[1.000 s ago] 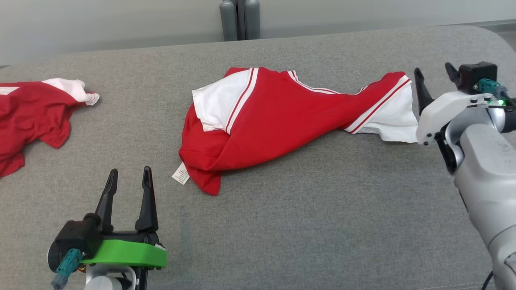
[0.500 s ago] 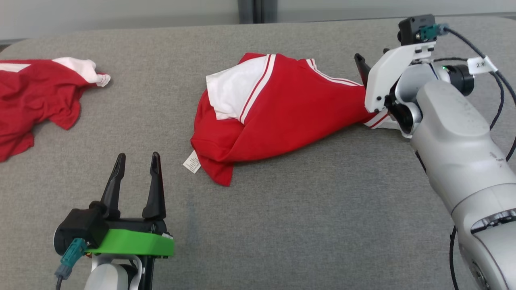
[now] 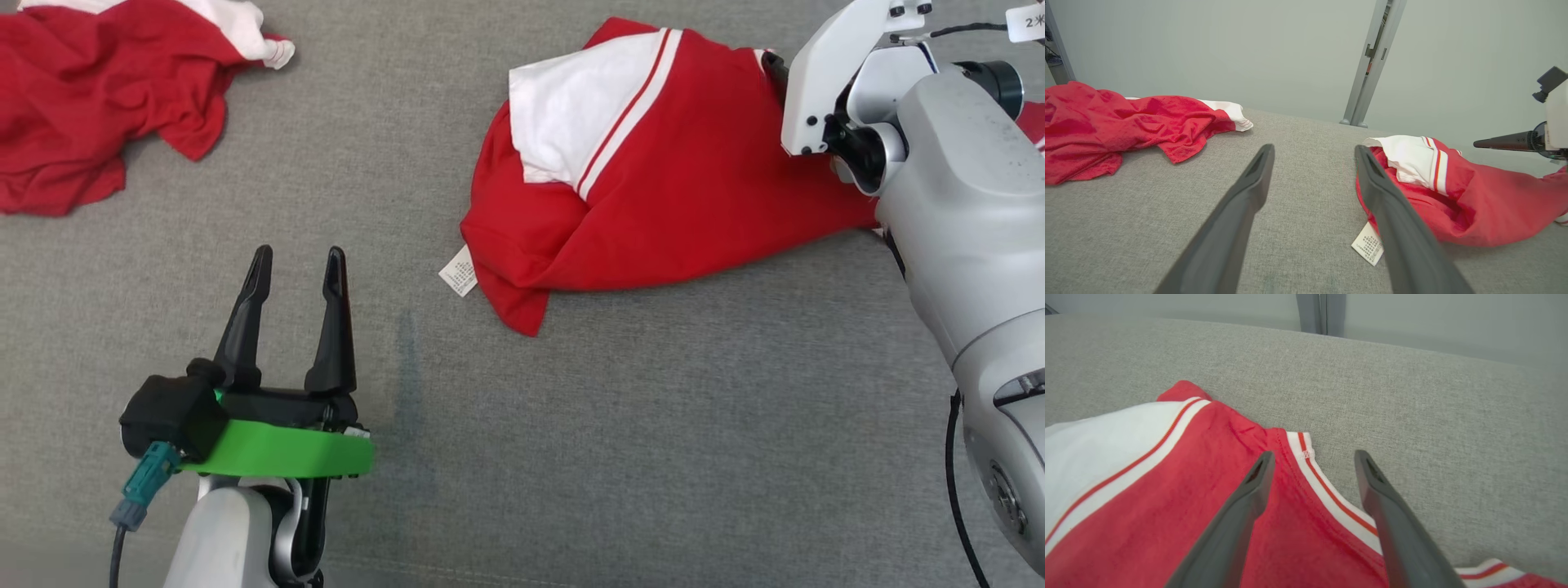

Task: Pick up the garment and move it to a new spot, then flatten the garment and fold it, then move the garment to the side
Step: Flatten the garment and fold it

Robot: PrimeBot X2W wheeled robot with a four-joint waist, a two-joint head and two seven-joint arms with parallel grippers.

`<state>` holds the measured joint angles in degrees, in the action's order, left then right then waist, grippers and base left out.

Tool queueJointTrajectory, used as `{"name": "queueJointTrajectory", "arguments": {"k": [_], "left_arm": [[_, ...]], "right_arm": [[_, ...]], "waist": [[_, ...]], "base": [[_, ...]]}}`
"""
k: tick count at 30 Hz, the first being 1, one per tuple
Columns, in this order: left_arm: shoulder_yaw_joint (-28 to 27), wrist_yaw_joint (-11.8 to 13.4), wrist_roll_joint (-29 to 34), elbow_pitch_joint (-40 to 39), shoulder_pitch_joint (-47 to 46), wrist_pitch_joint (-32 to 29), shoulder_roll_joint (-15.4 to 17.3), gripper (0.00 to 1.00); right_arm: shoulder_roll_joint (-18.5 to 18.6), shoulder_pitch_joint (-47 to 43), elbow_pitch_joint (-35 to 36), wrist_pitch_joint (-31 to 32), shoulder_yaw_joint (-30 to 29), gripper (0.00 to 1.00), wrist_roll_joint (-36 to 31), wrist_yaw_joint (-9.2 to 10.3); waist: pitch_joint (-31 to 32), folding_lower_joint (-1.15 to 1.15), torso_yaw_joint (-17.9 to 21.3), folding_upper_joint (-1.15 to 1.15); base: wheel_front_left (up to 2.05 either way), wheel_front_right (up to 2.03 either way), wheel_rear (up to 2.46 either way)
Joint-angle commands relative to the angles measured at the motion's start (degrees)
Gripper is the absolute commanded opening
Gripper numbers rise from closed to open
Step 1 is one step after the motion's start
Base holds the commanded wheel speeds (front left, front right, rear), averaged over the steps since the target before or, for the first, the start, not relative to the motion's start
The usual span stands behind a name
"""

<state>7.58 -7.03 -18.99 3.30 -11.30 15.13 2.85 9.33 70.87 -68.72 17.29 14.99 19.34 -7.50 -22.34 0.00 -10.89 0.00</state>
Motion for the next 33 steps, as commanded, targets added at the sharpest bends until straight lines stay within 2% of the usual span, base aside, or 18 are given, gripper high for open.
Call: {"name": "queueJointTrajectory", "arguments": {"k": [1,10,11,12,17,25,28,33], "left_arm": [[0.17,0.4,-0.67,-0.58,-1.08,0.03,0.07,1.0],[1.04,0.74,-0.75,-0.87,-1.26,0.03,0.08,1.0],[0.99,0.85,-0.73,-0.84,-1.31,0.03,0.08,1.0],[0.89,0.94,-0.66,-0.81,-1.34,0.03,0.08,1.0],[0.17,0.84,-0.01,-0.2,-1.18,0.03,0.09,1.0],[-1.27,0.5,0.98,0.55,0.33,0.03,0.1,1.0],[-1.81,0.41,1.58,0.91,1.08,0.03,0.1,1.0],[-3.03,0.15,2.71,1.51,2.65,0.03,0.1,1.0]], "right_arm": [[0.08,0.46,-0.49,0.46,0.23,1.0,-0.42,0.02],[1.26,-1.43,-3.16,2.33,1.91,1.0,-1.03,0.02],[1.13,-1.5,-3.28,2.42,2.0,0.44,-0.88,0.0],[0.92,-1.56,-3.05,1.86,2.29,0.0,-0.89,0.0],[1.65,-1.22,-0.72,-3.04,4.29,0.0,-2.69,0.05],[2.33,-0.98,5.55,-17.46,9.53,0.0,-6.06,0.05],[2.23,-1.97,7.46,-21.88,11.26,0.0,-6.28,0.05],[3.2,-6.49,11.21,-25.67,14.54,0.0,-4.32,0.05]], "waist": [[-4.48,0.0,-4.1,0.0],[-5.17,0.0,-5.29,0.0],[-5.21,0.0,-5.24,0.0],[-5.25,0.0,-5.12,0.0],[-4.34,0.0,-4.22,0.0],[-0.26,0.0,-1.06,0.0],[1.87,0.0,0.49,0.0],[5.49,0.0,3.22,0.0]], "base": [[0.0,0.0,0.0],[0.0,0.0,0.0],[0.0,0.0,0.0],[0.0,0.0,0.0],[0.0,0.0,0.0],[0.0,0.0,0.0],[0.0,0.0,0.0],[0.0,0.0,0.0]]}}
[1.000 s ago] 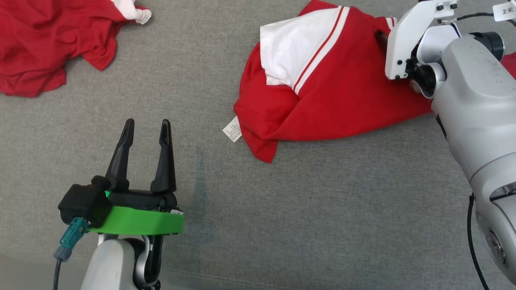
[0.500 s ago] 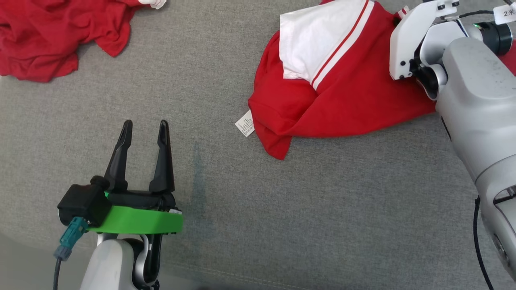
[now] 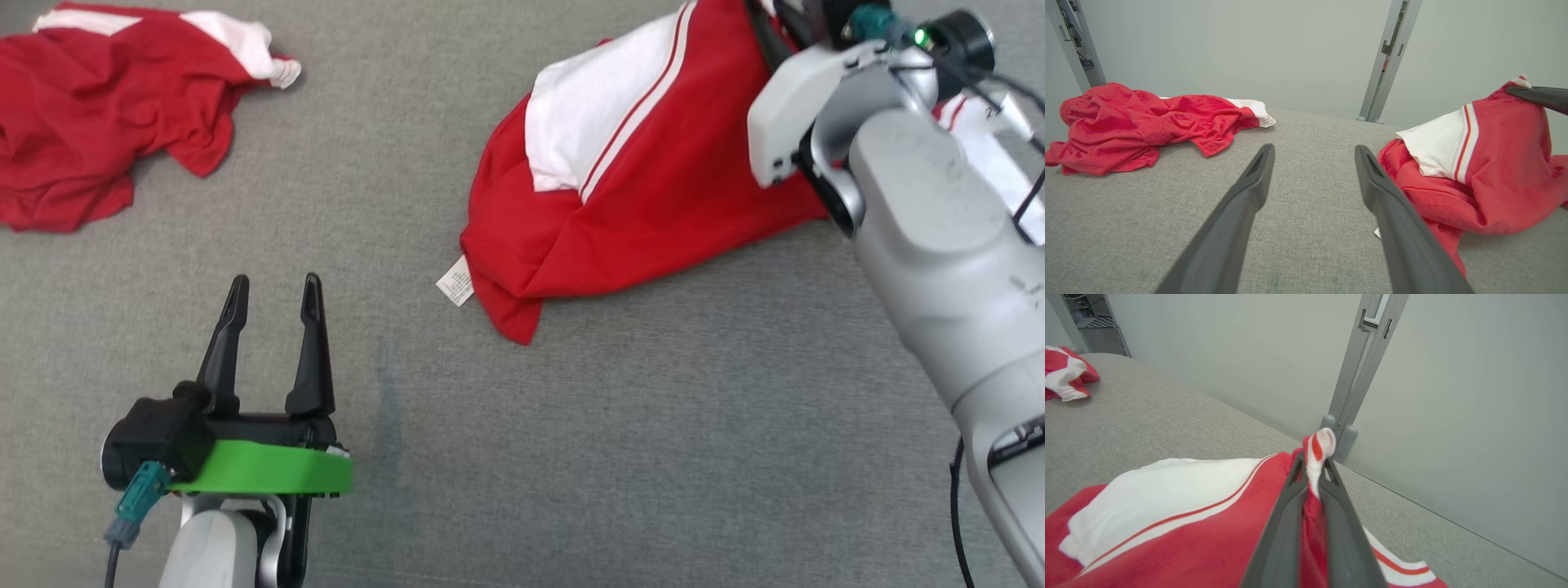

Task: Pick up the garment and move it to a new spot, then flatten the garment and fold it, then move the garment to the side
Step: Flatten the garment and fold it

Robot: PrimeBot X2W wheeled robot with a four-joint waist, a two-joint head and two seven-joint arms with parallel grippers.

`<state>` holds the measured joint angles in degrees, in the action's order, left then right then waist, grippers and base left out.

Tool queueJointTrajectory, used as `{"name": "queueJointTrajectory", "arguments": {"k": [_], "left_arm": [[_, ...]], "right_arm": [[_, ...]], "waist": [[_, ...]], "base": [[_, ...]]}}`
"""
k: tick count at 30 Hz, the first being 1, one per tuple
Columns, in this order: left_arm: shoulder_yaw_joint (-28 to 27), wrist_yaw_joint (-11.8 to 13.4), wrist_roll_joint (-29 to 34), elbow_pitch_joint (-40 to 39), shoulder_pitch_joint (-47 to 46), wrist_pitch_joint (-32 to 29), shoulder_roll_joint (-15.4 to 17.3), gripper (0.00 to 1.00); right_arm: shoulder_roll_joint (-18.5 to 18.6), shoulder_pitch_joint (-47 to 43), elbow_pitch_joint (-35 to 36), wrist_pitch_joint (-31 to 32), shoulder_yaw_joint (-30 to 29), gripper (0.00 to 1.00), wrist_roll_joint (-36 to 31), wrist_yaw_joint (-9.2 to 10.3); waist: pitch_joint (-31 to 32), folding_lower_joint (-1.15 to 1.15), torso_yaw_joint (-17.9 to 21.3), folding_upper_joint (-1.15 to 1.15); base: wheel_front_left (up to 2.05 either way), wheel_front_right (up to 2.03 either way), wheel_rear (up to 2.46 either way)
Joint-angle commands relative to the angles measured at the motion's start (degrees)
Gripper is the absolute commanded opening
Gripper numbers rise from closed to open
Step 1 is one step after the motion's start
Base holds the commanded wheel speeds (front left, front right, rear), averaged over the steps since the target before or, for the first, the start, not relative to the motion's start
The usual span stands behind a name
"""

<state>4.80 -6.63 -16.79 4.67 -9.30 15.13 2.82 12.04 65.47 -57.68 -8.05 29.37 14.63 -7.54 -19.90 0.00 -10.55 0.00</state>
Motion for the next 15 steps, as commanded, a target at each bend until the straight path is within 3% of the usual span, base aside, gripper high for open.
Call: {"name": "queueJointTrajectory", "arguments": {"k": [1,7,15], "left_arm": [[-0.58,-0.3,0.68,0.25,1.1,0.03,0.13,1.0],[-2.45,-0.4,1.66,0.39,4.04,0.03,0.13,1.0],[-3.86,-0.43,1.64,0.09,6.87,0.03,0.14,1.0]], "right_arm": [[0.88,-2.86,1.52,-0.93,1.22,0.0,1.07,0.09],[7.02,-14.8,10.34,-2.69,4.25,0.0,3.98,0.1],[14.32,-33.04,21.07,-0.83,-4.32,0.0,4.62,0.1]], "waist": [[3.89,0.0,3.58,0.0],[8.31,0.0,6.99,0.0],[10.97,0.0,9.48,0.0]], "base": [[0.0,0.0,0.0],[0.0,0.0,0.0],[0.0,0.0,0.0]]}}
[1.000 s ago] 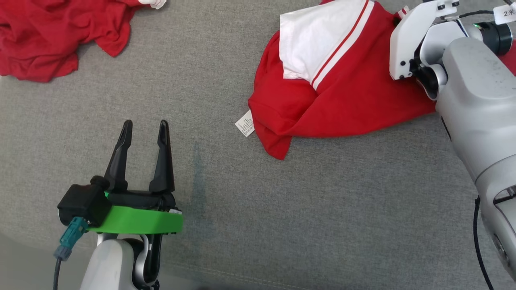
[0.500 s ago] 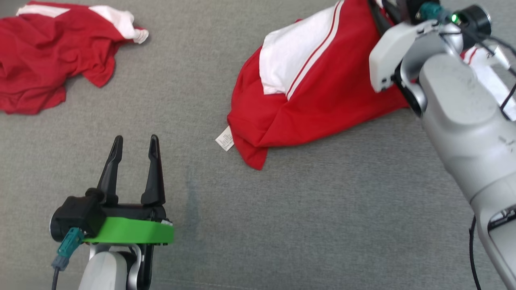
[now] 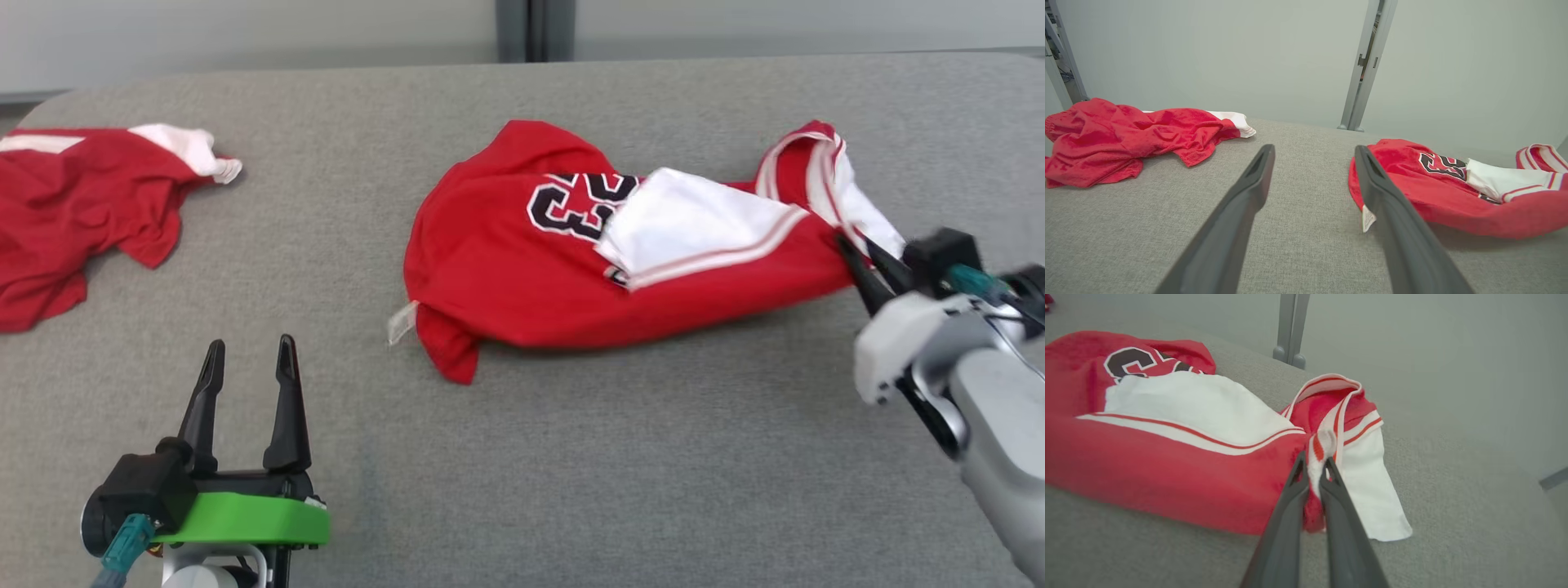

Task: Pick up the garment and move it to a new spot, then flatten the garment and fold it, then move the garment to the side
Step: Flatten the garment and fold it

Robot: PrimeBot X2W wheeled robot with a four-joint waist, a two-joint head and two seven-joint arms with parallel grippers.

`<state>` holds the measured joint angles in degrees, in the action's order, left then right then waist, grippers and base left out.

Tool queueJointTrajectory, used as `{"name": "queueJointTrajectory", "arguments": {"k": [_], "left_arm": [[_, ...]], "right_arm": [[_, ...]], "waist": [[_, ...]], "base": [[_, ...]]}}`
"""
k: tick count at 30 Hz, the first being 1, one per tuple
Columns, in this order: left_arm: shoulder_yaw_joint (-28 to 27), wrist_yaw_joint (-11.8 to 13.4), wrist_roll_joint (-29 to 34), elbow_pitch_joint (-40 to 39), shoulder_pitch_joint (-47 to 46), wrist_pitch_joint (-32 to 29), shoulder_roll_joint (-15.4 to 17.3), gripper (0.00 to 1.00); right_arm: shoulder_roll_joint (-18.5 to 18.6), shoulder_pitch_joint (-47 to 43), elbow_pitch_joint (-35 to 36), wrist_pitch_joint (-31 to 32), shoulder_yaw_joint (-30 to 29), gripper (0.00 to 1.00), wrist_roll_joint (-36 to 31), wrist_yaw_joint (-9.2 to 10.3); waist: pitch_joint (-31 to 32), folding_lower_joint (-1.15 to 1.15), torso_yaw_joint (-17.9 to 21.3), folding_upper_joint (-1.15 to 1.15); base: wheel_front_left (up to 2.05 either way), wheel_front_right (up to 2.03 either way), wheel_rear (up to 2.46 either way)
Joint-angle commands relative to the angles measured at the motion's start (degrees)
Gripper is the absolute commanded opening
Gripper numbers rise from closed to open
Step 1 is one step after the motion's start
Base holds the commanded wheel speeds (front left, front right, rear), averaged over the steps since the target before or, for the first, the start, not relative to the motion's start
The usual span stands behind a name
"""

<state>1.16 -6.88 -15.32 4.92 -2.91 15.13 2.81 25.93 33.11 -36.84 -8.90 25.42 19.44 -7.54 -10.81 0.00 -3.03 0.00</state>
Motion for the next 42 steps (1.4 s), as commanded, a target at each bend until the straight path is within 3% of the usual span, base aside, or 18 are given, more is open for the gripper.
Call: {"name": "queueJointTrajectory", "arguments": {"k": [1,4,5,6,7,14,19,26,35,42], "left_arm": [[-0.31,-0.19,0.18,-0.16,0.56,0.03,0.15,1.0],[-0.37,-0.24,0.22,-0.01,0.58,0.03,0.15,1.0],[-0.36,-0.25,0.2,0.06,0.5,0.03,0.15,1.0],[-0.34,-0.2,0.22,0.12,0.42,0.03,0.15,1.0],[-0.3,-0.2,0.24,0.19,0.32,0.03,0.15,1.0],[-0.02,-0.32,0.39,0.7,0.51,0.03,0.15,1.0],[-0.42,-0.31,0.42,0.75,1.33,0.03,0.15,1.0],[-0.18,-0.22,-0.09,0.3,0.32,0.03,0.14,1.0],[1.79,-0.38,-0.53,0.31,-2.34,0.03,0.14,1.0],[2.37,-0.46,-0.67,0.45,-3.73,0.03,0.14,1.0]], "right_arm": [[0.48,-2.78,1.2,0.68,-2.52,0.0,-0.53,0.1],[-0.22,-7.52,2.85,2.88,-7.61,0.0,-1.79,0.09],[-0.82,-9.19,3.03,4.3,-9.67,0.13,-2.26,0.1],[-1.33,-10.3,3.4,5.26,-11.06,0.53,-3.03,0.1],[-2.1,-11.41,3.72,6.55,-13.16,1.0,-3.72,0.1],[-7.32,-17.06,6.06,15.83,-26.47,1.0,-10.33,0.1],[-12.33,-17.5,14.76,16.93,-31.84,1.0,-11.95,0.09],[-14.8,-10.58,18.51,26.33,-26.59,1.0,-9.45,0.09],[-13.72,3.5,7.13,35.04,-21.18,1.0,-5.99,0.09],[-12.08,10.28,-1.3,34.65,-18.82,1.0,-5.77,0.09]], "waist": [[1.95,0.0,2.11,0.0],[2.03,0.0,2.39,0.0],[2.02,0.0,2.46,0.0],[2.02,0.0,2.49,0.0],[2.02,0.0,2.49,0.0],[2.71,0.0,2.13,0.0],[3.36,0.0,2.2,0.0],[2.0,0.0,1.99,0.0],[-1.96,0.0,-1.45,0.0],[-4.79,0.0,-3.93,0.0]], "base": [[0.0,0.0,0.0],[0.0,0.0,0.0],[0.0,0.0,0.0],[0.0,0.0,0.0],[0.0,0.0,0.0],[0.0,0.0,0.0],[0.0,0.0,0.0],[0.0,0.0,0.0],[0.0,0.0,0.0],[0.0,0.0,0.0]]}}
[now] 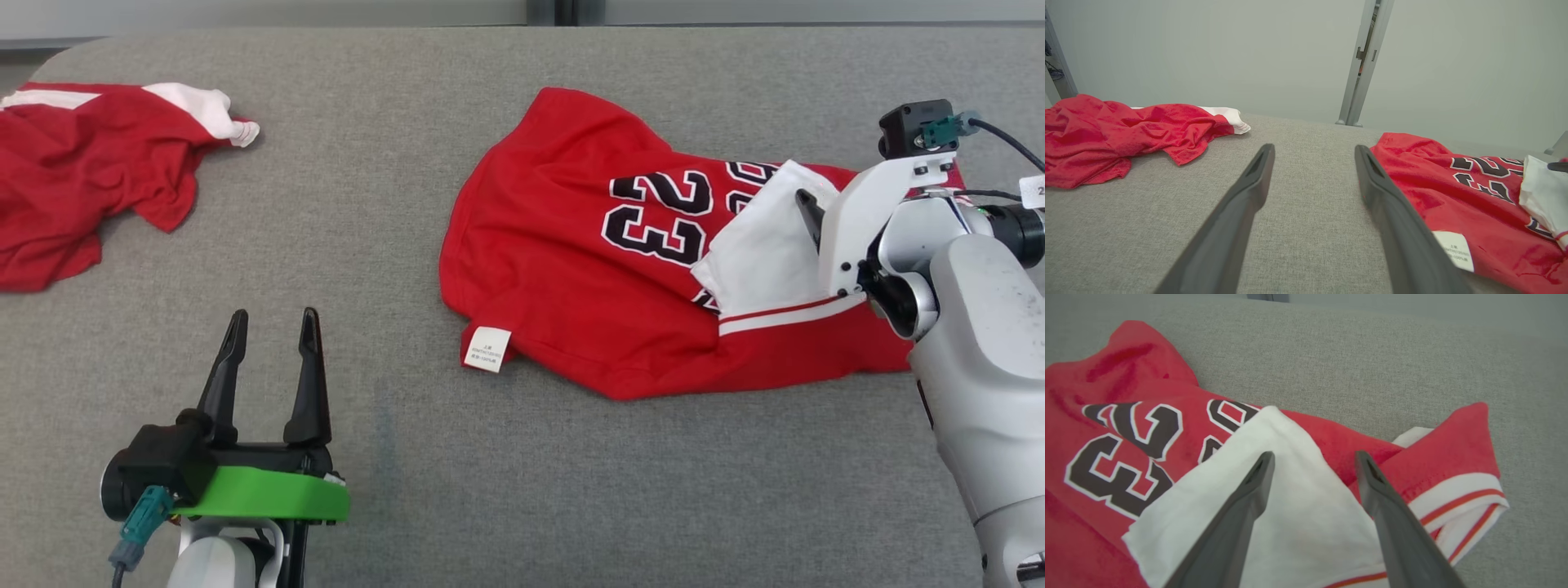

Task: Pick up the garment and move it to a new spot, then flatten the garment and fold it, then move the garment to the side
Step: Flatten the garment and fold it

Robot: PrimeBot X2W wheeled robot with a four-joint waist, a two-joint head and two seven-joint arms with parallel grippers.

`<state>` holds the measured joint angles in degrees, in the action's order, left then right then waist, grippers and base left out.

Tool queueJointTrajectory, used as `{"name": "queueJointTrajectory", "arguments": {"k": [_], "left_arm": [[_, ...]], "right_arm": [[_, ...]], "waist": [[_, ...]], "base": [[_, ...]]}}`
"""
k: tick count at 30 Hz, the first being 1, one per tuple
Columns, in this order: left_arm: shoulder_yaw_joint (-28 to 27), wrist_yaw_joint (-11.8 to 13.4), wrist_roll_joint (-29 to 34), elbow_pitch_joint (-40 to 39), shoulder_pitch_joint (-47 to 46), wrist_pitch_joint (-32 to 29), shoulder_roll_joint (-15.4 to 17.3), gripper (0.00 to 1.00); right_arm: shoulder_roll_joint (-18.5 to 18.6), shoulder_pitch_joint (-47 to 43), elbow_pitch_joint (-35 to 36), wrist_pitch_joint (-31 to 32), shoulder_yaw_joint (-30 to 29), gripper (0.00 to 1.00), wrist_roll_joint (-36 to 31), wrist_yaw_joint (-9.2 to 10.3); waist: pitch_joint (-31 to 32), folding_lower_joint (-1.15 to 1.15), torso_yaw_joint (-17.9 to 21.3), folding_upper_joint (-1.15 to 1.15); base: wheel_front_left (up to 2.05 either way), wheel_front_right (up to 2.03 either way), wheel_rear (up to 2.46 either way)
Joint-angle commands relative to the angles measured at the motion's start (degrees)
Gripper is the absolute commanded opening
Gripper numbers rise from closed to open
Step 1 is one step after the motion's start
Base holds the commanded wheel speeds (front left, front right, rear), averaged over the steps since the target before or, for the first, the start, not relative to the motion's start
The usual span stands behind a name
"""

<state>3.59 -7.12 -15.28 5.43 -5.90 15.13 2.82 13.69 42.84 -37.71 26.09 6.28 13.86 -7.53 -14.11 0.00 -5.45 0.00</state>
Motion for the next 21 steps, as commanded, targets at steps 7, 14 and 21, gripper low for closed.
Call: {"name": "queueJointTrajectory", "arguments": {"k": [7,14,21], "left_arm": [[-0.23,-0.22,-0.83,0.27,-1.29,0.03,0.13,1.0],[-0.89,-0.21,-0.38,0.37,-0.65,0.03,0.13,1.0],[-0.55,-0.24,-0.31,0.27,-0.85,0.03,0.13,1.0]], "right_arm": [[0.32,1.9,-4.27,-2.73,4.13,1.0,2.6,0.08],[1.09,1.0,-4.88,-4.88,9.24,0.91,5.79,0.08],[2.08,2.06,-5.3,-7.01,12.62,0.47,7.81,0.08]], "waist": [[-1.72,0.0,-1.96,0.0],[-0.81,0.0,-0.73,0.0],[-0.87,0.0,-0.24,0.0]], "base": [[0.0,0.0,0.0],[0.0,0.0,0.0],[0.0,0.0,0.0]]}}
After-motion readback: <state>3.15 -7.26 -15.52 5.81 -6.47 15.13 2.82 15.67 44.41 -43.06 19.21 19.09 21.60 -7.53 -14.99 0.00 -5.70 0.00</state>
